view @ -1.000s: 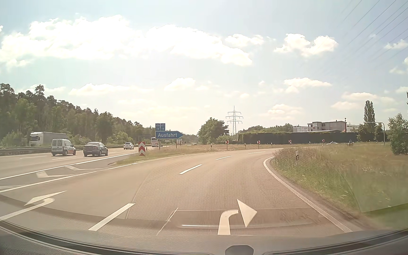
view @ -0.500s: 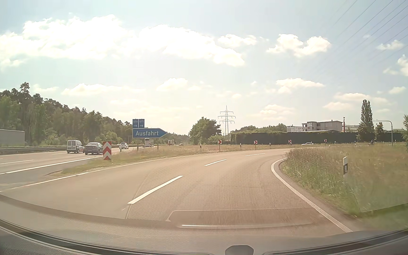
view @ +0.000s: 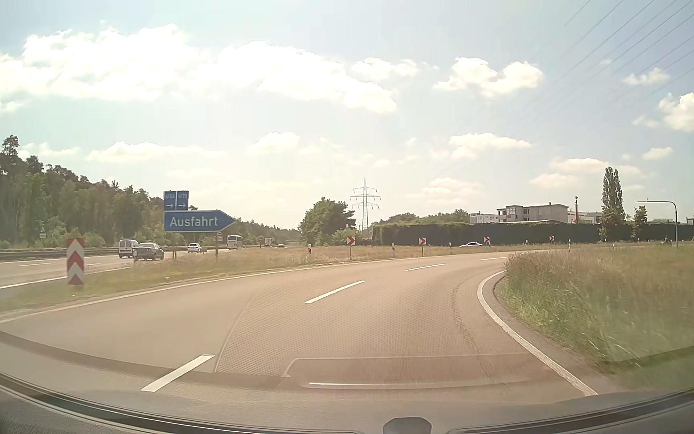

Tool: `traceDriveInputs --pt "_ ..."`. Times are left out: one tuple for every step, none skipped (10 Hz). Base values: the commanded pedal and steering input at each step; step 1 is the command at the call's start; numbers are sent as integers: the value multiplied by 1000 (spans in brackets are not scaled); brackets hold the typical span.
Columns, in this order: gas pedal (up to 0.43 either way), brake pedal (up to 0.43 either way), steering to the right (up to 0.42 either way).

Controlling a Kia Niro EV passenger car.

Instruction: Follow the waypoints while adhering to traffic rules and regulations

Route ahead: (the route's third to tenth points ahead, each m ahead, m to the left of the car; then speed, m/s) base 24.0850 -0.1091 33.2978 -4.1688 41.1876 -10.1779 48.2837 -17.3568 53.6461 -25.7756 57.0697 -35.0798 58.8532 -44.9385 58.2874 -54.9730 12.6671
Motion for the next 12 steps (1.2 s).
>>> traceDriveInputs --pt "0 30 53" --pt "0 30 57" --pt "0 30 62" --pt "0 30 66" --pt "0 30 69" --pt "0 30 75" --pt "0 30 79" --pt "0 30 83" --pt "0 30 87" --pt "0 30 90" --pt "20 30 92" --pt "79 30 94"
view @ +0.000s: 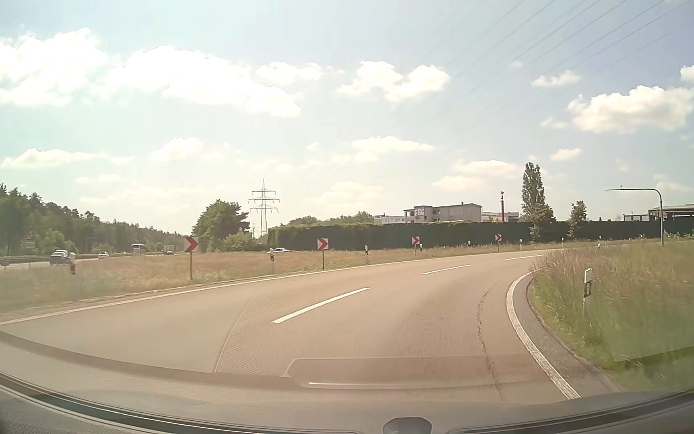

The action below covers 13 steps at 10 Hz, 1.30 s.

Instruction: Follow the waypoints while adhering to traffic rules and regulations

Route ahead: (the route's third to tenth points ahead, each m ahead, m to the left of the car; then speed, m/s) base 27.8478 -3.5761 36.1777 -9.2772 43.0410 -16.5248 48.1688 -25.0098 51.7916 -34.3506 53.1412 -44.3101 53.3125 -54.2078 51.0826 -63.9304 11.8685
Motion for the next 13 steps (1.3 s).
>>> traceDriveInputs --pt "79 30 96" --pt "87 30 97" --pt "98 30 97" --pt "110 30 97" --pt "110 30 98" --pt "118 30 99" --pt "118 30 100" --pt "118 30 101" --pt "118 30 103" --pt "130 30 104" --pt "130 30 105" --pt "138 30 104" --pt "138 30 103"
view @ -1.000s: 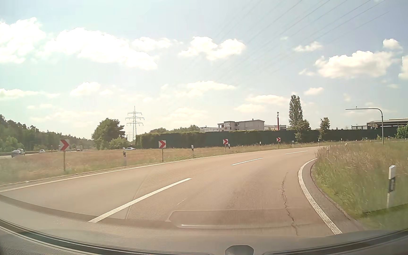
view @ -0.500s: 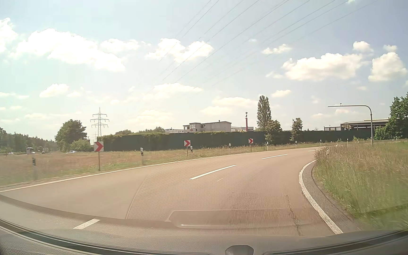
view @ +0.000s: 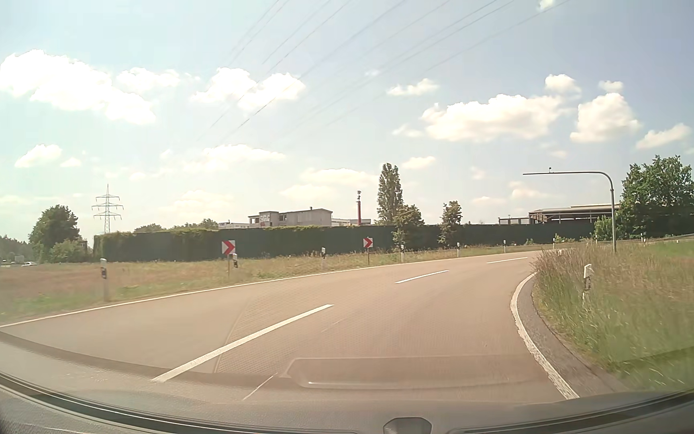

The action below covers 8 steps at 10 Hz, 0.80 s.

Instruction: Follow the waypoints while adhering to traffic rules and regulations

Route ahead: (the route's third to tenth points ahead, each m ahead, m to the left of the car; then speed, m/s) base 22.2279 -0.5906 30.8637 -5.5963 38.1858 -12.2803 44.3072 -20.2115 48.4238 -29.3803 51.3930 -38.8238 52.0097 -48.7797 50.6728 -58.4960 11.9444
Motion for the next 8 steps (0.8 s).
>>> traceDriveInputs --pt "138 30 103" --pt "150 30 103" --pt "157 30 103" --pt "169 30 103" --pt "169 30 103" --pt "177 30 102" --pt "177 30 101" --pt "177 30 99"
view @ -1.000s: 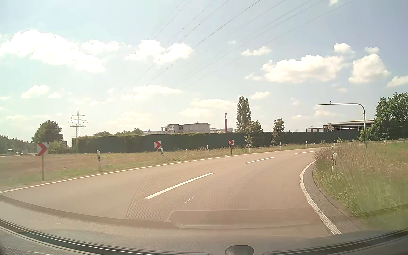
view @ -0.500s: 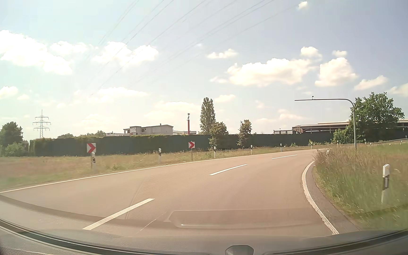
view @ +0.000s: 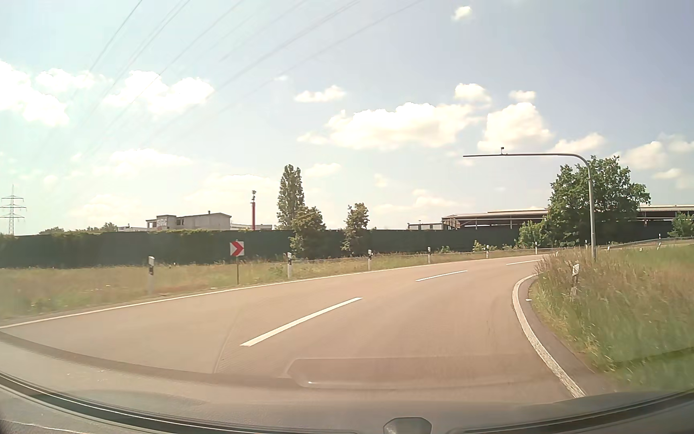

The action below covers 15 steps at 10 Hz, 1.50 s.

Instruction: Follow the waypoints while adhering to traffic rules and regulations

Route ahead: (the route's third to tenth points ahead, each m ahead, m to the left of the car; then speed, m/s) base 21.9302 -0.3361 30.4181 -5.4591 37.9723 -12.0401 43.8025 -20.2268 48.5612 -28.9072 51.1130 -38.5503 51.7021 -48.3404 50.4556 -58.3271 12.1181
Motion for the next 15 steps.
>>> traceDriveInputs --pt "177 30 99" --pt "189 30 99" --pt "189 30 98" --pt "189 30 97" --pt "189 30 93" --pt "197 30 90" --pt "197 30 93" --pt "197 30 98" --pt "197 30 104" --pt "197 30 107" --pt "197 30 109" --pt "197 30 109" --pt "197 30 111" --pt "197 30 111" --pt "197 30 111"
